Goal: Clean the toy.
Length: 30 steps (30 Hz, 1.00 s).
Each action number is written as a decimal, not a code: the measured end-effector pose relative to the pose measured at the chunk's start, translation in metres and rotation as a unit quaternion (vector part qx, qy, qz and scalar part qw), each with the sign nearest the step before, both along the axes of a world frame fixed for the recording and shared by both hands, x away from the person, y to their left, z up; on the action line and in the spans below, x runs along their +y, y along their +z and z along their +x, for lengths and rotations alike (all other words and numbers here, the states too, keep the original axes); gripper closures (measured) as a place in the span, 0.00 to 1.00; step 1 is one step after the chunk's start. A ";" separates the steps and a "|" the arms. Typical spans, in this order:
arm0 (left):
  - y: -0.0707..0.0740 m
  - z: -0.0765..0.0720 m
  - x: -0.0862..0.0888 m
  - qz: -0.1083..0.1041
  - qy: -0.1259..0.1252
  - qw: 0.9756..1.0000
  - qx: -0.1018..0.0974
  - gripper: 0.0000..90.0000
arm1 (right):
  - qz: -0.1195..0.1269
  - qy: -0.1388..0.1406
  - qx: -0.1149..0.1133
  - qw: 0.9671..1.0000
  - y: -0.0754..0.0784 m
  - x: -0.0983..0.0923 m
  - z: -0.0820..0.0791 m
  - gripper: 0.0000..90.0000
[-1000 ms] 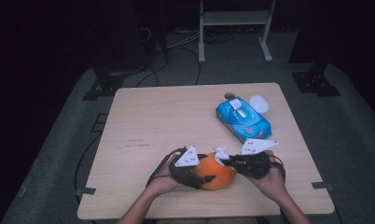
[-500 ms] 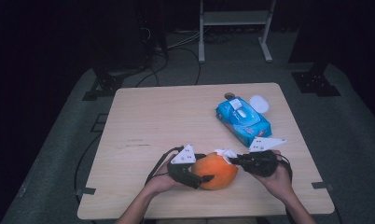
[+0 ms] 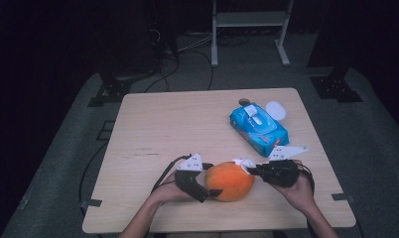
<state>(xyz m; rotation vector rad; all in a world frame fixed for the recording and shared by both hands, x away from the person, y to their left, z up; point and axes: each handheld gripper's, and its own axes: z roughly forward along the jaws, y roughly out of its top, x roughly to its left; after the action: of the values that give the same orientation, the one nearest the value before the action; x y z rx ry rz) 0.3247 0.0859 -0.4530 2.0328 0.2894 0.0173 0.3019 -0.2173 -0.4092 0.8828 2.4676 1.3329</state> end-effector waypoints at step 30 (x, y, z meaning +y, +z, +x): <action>0.031 -0.006 -0.011 -0.026 0.068 0.997 -0.027 0.29 | 0.040 -0.005 0.003 0.999 0.009 0.030 0.012 0.95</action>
<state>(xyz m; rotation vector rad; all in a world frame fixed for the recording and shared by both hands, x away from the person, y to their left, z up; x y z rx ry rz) 0.3190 0.0750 -0.4215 1.9548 0.3898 0.1480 0.3141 -0.1871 -0.4005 0.9165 2.4275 1.4364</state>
